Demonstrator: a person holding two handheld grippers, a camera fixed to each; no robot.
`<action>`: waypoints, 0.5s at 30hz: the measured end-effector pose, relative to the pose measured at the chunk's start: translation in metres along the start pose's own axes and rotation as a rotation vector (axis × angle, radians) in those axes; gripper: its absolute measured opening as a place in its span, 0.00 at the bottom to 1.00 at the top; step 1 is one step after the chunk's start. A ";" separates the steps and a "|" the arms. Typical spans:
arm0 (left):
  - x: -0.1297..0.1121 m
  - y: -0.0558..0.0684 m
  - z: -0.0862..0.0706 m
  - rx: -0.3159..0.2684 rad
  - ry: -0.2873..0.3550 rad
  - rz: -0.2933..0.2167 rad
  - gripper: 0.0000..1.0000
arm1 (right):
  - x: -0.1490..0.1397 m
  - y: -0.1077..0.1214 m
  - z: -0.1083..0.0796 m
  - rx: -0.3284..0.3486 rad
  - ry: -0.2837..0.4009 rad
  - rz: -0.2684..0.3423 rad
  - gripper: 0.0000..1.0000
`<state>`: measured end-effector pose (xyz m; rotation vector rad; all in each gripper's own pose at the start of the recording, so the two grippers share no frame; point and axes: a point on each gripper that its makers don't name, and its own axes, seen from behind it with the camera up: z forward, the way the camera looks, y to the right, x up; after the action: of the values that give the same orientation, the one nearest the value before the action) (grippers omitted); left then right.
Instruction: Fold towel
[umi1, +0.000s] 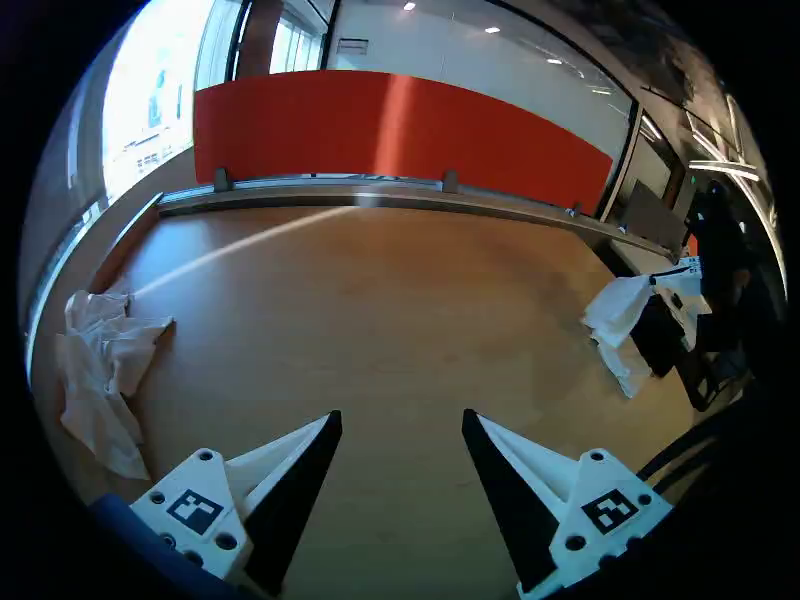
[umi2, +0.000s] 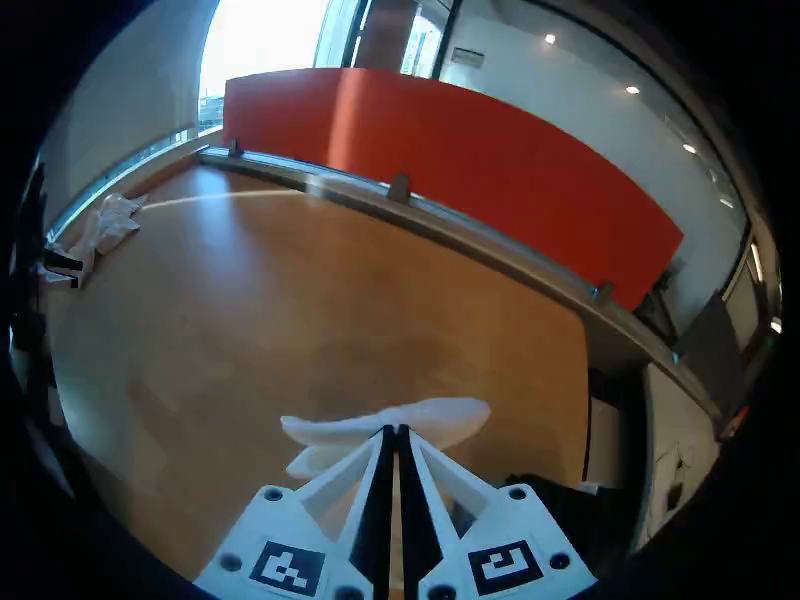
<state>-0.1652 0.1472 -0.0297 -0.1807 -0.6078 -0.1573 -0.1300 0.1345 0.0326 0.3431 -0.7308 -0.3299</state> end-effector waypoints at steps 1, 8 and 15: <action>0.000 0.001 0.000 -0.002 0.000 0.002 0.89 | -0.007 0.000 -0.002 -0.001 -0.007 0.006 0.03; -0.001 0.006 0.000 -0.012 -0.003 0.015 0.89 | -0.054 0.004 -0.016 -0.012 -0.061 0.037 0.03; -0.005 0.009 -0.003 -0.014 -0.007 0.027 0.89 | -0.098 0.009 -0.028 -0.023 -0.119 0.069 0.03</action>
<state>-0.1654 0.1561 -0.0359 -0.2026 -0.6107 -0.1346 -0.1776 0.1872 -0.0404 0.2772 -0.8531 -0.2951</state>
